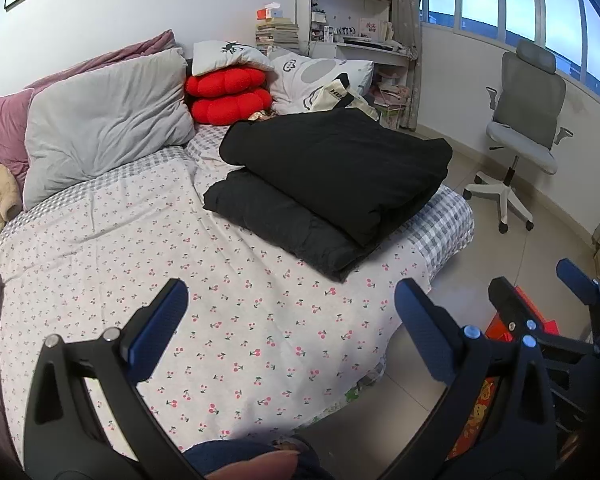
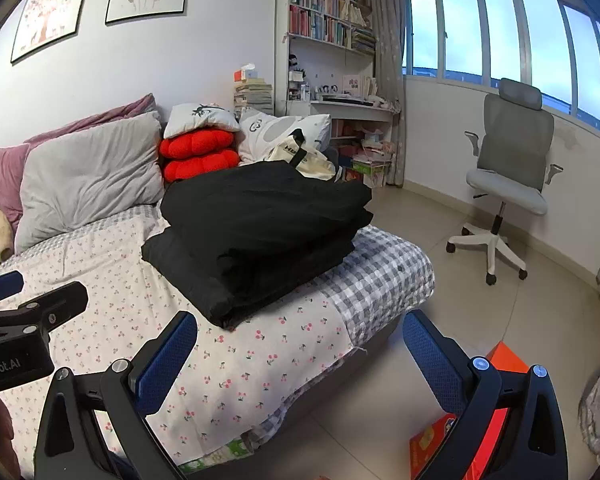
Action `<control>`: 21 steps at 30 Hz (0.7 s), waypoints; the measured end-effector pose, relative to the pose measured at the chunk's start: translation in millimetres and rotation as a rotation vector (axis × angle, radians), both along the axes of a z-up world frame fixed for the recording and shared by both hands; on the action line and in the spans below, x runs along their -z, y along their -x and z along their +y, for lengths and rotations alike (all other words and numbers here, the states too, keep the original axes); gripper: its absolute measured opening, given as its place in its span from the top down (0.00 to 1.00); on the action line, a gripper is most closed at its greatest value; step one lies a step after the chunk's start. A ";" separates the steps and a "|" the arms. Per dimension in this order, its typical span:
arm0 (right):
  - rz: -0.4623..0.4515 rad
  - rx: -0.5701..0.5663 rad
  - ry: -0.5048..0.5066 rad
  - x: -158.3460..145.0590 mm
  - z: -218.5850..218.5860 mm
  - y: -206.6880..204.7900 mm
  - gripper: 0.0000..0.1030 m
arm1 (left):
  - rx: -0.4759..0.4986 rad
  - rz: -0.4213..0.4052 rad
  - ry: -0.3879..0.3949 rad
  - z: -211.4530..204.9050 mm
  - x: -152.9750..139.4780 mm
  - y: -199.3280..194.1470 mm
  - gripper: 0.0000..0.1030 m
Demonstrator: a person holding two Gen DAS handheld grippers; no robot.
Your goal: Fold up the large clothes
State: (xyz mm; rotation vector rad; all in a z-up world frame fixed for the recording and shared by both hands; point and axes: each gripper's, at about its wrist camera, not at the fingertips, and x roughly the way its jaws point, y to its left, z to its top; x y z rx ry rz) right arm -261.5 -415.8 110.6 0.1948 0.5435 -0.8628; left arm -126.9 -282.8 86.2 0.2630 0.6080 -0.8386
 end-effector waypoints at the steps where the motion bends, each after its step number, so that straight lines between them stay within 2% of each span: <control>1: 0.001 0.000 -0.001 0.6 -0.7 -0.3 0.00 | 0.001 -0.002 -0.001 0.0 0.0 -0.1 0.00; 21: 0.017 0.016 -0.009 7.0 0.5 0.1 0.00 | 0.032 0.003 -0.010 0.2 4.7 3.5 0.00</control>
